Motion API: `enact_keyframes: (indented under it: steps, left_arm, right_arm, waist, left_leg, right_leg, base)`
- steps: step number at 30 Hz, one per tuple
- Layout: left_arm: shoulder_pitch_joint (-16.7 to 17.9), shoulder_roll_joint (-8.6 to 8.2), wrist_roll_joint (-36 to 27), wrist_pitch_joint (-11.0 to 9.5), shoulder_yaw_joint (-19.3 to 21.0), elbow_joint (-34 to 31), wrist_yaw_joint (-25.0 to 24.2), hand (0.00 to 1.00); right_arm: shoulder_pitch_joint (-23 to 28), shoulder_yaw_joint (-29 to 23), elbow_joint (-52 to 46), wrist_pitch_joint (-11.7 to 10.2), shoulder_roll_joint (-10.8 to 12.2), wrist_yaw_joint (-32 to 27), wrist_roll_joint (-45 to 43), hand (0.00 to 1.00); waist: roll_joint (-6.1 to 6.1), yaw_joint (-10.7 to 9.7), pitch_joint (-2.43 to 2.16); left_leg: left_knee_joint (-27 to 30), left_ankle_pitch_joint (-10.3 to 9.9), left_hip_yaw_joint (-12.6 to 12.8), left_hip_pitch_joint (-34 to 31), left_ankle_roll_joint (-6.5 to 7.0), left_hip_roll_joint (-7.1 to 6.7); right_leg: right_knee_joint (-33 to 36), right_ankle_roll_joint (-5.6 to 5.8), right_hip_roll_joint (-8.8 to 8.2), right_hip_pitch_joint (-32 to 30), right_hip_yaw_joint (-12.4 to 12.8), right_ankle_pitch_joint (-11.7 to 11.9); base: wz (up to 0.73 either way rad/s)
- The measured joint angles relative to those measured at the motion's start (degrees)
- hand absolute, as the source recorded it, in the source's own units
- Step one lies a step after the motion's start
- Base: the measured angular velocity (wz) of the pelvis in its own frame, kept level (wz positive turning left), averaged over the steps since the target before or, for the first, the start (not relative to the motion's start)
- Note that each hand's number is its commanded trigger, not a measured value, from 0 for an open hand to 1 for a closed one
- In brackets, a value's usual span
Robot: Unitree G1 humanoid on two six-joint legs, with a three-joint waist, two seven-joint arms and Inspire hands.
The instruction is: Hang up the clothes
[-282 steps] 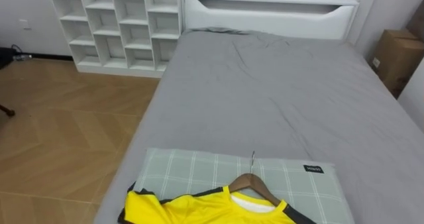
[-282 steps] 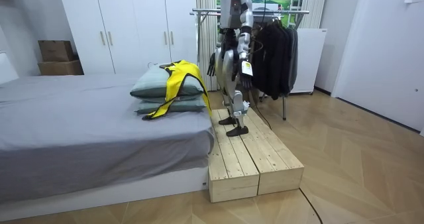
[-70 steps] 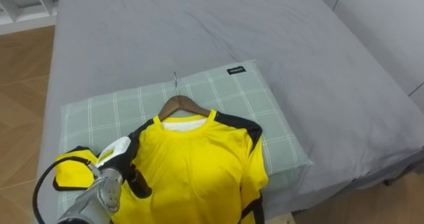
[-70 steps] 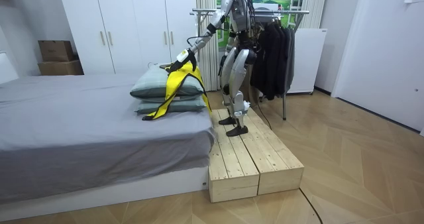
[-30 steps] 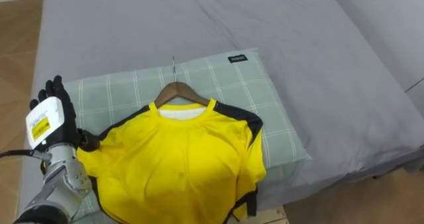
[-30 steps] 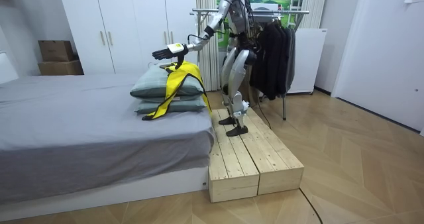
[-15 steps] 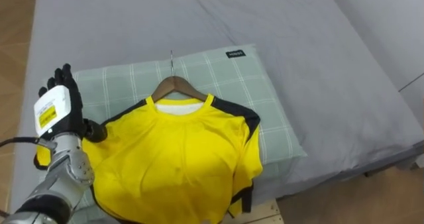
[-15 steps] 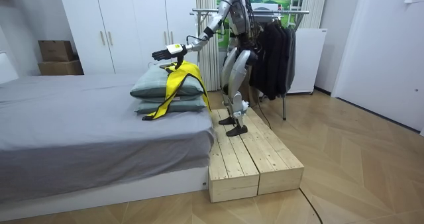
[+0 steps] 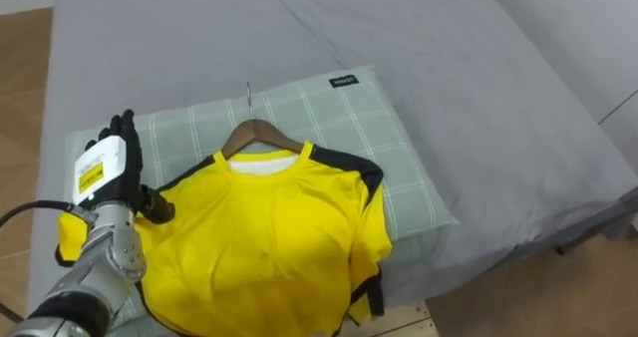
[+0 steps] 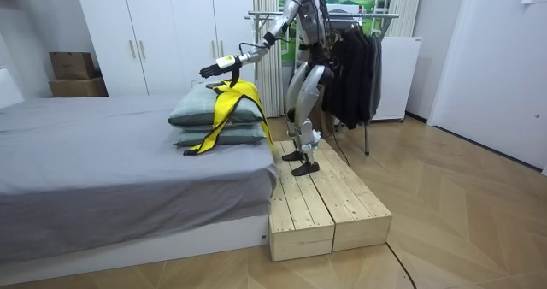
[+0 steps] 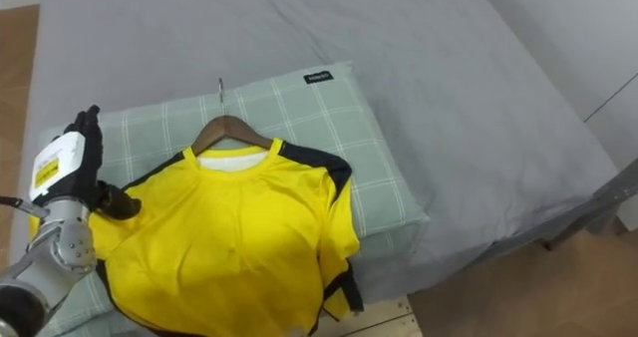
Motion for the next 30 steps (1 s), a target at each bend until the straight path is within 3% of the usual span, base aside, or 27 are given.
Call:
enact_keyframes:
  steps: [15, 24, 30]
  left_arm:
    - [-0.25, -0.82, -0.12, -0.87, -2.02, -0.24, -2.56, 0.0]
    - [-0.24, -1.77, -4.01, -0.66, -3.04, -0.05, -9.8, 0.0]
    - [0.05, -2.1, -6.69, 1.38, -3.08, 0.34, -15.55, 0.0]
  right_arm:
    - [0.12, -0.06, -0.5, -0.81, -0.04, 1.33, 1.55, 0.0]
    - [0.76, -0.77, -2.1, -0.78, -0.23, 1.87, 1.47, 0.0]
    - [0.35, -0.75, -2.36, -0.73, -0.25, 1.73, 1.51, 0.0]
  waist:
    - [0.09, -1.24, -0.04]
    - [0.39, -1.25, -0.23]
    - [0.48, -0.91, -0.25]
  left_leg:
    - [0.04, 0.0, 0.41, -0.74, 0.02, -0.16]
    - [-0.01, 0.0, 0.9, -1.42, 0.02, 0.15]
    - [-0.25, 0.0, 1.39, -1.09, 0.02, 0.08]
  right_leg:
    - [0.41, 0.03, -0.07, -1.18, 0.54, 0.0]
    - [0.25, -0.03, 0.2, -1.82, 0.66, 0.07]
    - [0.47, -0.02, 0.2, -2.02, 1.15, 0.07]
  base:
    - [-0.01]
    - [0.0]
    - [-0.03]
